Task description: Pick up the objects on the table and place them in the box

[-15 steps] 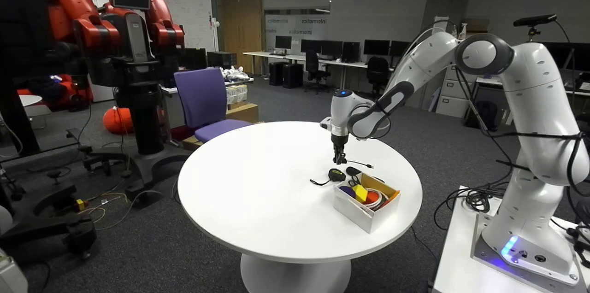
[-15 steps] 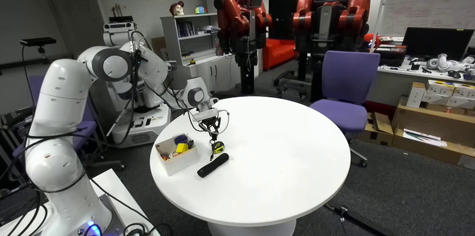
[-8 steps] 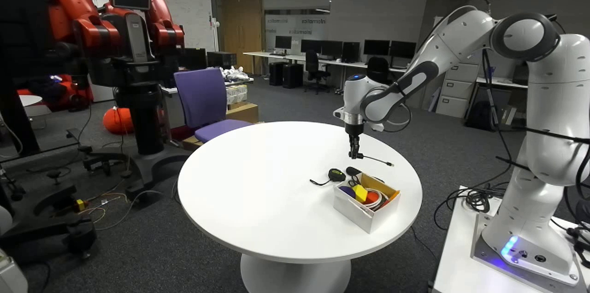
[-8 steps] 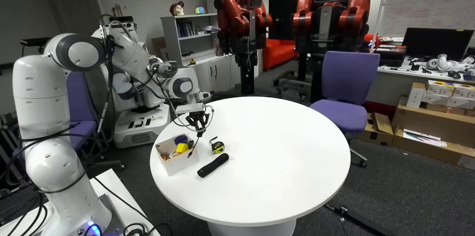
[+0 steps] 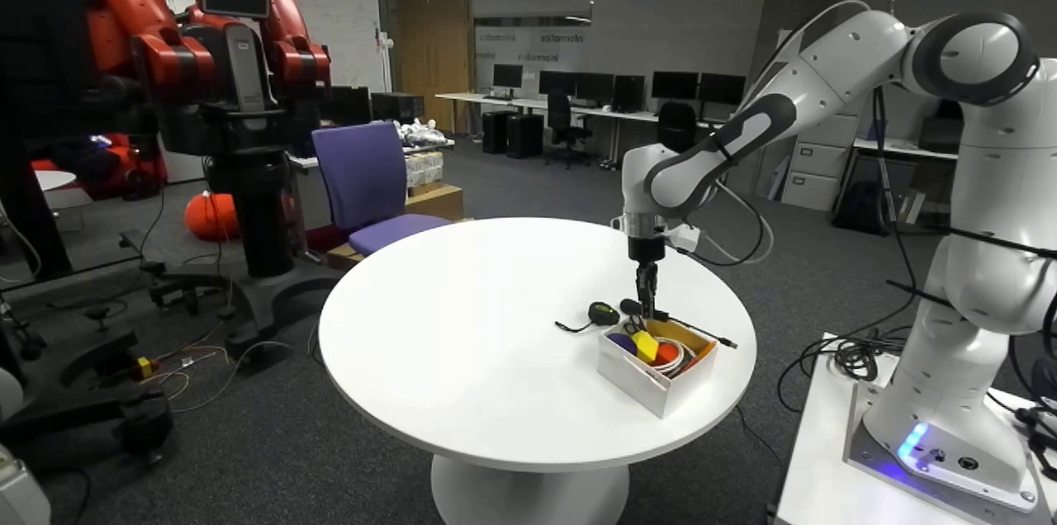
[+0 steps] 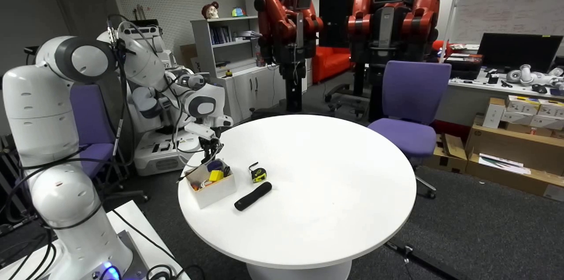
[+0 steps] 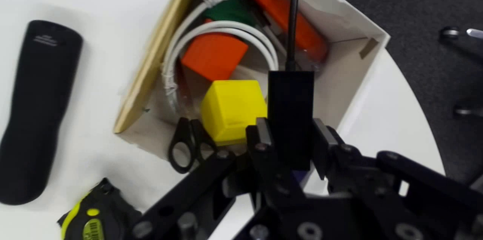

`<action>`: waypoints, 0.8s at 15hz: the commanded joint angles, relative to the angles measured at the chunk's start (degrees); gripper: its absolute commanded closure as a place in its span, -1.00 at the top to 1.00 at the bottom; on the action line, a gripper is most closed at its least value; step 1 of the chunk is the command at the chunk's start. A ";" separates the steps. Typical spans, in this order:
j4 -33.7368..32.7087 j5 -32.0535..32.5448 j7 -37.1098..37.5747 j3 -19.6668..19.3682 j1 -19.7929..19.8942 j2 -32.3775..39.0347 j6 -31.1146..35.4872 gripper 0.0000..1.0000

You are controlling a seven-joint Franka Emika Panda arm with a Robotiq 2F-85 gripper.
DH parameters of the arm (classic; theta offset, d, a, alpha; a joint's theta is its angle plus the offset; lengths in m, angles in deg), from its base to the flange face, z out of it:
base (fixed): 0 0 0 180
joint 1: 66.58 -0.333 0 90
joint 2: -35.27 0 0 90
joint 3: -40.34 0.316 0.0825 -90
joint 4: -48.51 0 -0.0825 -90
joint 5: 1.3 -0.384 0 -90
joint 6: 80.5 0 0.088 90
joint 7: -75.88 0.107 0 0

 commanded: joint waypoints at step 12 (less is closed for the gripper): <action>10.90 -29.41 3.56 -0.27 1.67 -4.25 25.47 -0.85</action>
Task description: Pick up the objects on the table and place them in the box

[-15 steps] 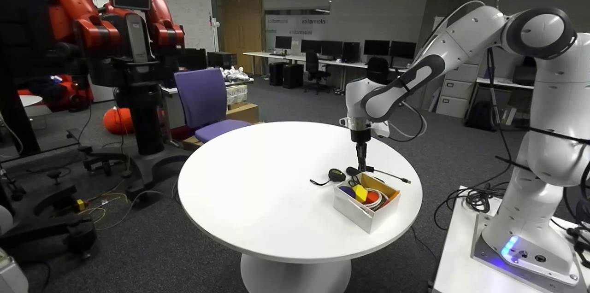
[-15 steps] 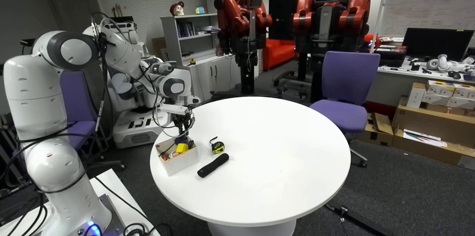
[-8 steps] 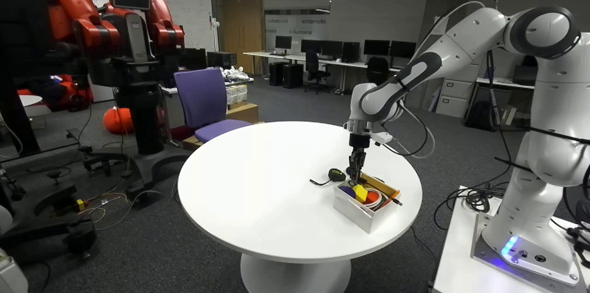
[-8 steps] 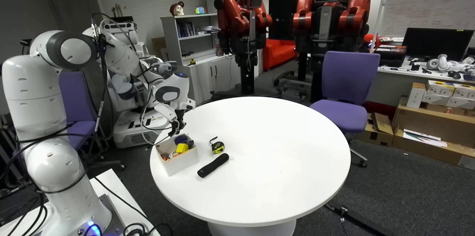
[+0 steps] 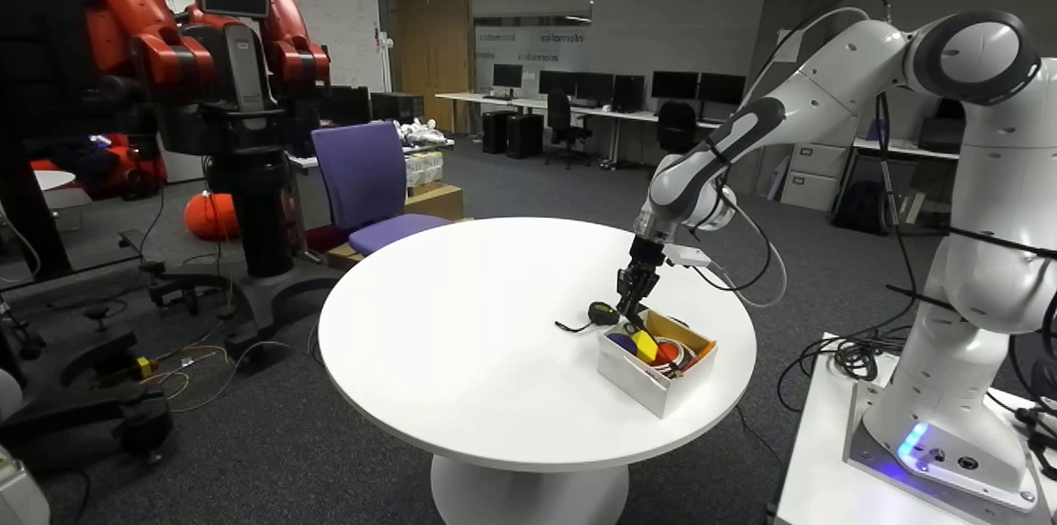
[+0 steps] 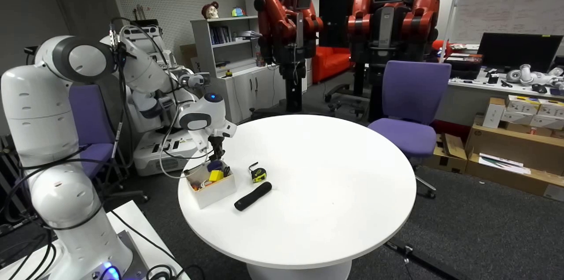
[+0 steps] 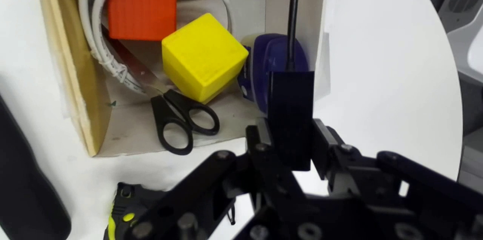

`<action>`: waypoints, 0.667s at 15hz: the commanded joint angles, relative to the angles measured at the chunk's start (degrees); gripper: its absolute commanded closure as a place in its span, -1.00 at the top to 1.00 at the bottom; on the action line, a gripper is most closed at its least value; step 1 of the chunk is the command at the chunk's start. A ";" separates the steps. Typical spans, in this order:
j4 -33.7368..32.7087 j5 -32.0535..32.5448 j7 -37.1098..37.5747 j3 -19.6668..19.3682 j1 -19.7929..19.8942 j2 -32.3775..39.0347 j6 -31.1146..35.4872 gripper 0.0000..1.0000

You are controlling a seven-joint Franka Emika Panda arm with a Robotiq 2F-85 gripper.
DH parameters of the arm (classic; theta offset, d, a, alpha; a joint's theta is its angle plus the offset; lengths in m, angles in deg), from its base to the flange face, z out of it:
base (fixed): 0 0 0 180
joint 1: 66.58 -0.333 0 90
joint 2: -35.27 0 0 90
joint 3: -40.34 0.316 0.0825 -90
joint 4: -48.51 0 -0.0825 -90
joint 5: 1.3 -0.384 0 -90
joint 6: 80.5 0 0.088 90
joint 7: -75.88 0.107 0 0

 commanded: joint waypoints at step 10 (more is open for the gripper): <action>6.54 -0.69 7.92 -1.11 0.08 -3.39 11.82 -0.85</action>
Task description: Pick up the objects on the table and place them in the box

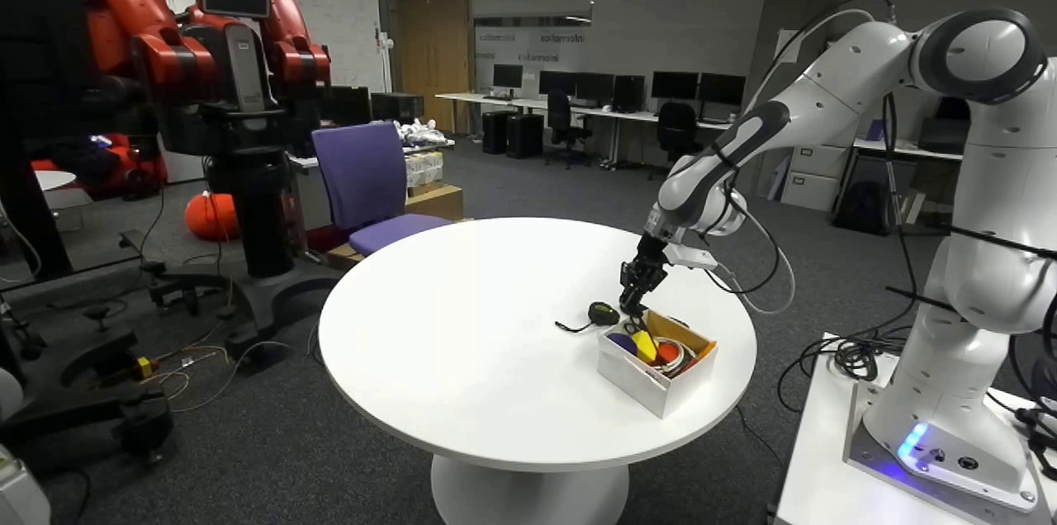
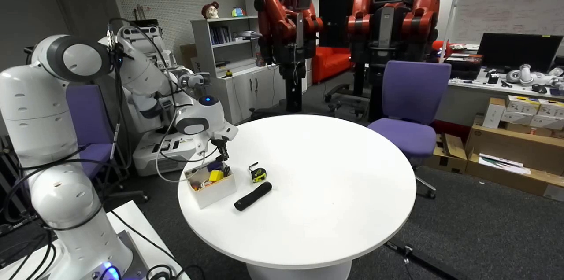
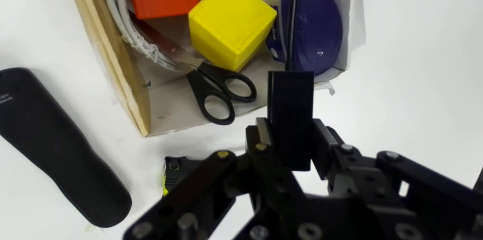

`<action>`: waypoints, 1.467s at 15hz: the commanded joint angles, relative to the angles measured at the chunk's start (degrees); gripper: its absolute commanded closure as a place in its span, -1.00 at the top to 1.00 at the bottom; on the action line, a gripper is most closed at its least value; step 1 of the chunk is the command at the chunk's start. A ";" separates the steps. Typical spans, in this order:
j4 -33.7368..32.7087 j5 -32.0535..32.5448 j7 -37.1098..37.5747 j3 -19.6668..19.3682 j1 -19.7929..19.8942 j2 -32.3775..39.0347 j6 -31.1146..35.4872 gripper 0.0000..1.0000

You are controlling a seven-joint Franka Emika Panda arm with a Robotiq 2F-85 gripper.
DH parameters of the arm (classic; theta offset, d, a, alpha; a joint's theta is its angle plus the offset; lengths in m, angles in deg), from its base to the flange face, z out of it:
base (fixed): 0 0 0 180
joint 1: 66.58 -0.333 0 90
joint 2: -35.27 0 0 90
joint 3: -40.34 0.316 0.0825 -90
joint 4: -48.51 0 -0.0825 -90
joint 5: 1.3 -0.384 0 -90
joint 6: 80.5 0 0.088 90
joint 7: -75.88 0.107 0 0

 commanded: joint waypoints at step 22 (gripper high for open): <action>-11.18 16.59 3.33 -7.34 3.78 3.01 -14.59 1.00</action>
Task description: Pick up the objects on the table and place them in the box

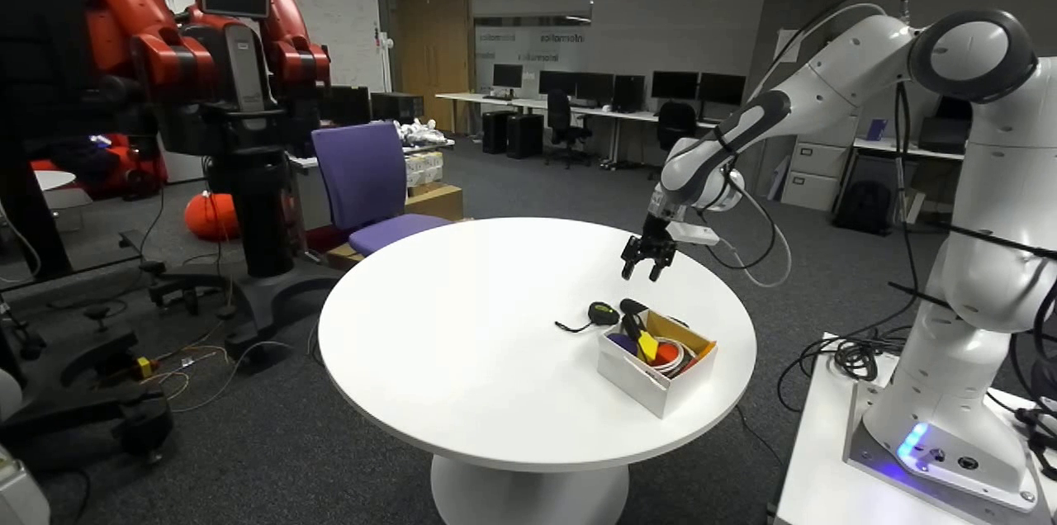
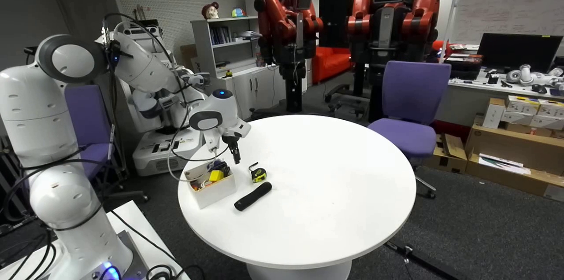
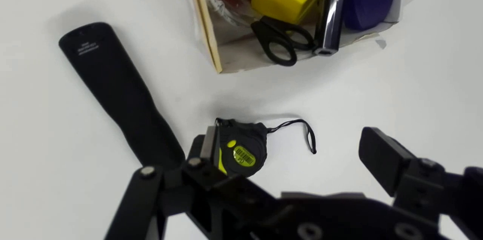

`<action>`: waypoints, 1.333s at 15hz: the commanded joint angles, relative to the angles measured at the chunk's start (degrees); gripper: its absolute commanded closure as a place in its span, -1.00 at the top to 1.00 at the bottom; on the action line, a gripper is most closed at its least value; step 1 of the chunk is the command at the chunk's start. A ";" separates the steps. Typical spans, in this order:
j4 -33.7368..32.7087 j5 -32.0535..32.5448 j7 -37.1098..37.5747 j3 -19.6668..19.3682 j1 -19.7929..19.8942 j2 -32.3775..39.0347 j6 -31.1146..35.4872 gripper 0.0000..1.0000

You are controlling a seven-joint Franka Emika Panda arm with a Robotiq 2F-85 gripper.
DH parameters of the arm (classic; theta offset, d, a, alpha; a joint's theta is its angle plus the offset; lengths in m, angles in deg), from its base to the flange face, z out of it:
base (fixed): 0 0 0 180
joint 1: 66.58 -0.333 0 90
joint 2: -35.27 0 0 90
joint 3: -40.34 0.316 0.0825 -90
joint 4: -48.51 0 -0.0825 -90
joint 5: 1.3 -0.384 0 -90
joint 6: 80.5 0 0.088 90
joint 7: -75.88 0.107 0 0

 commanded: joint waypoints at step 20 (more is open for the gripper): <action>-30.97 21.04 25.18 -6.12 -5.95 30.60 -4.66 1.00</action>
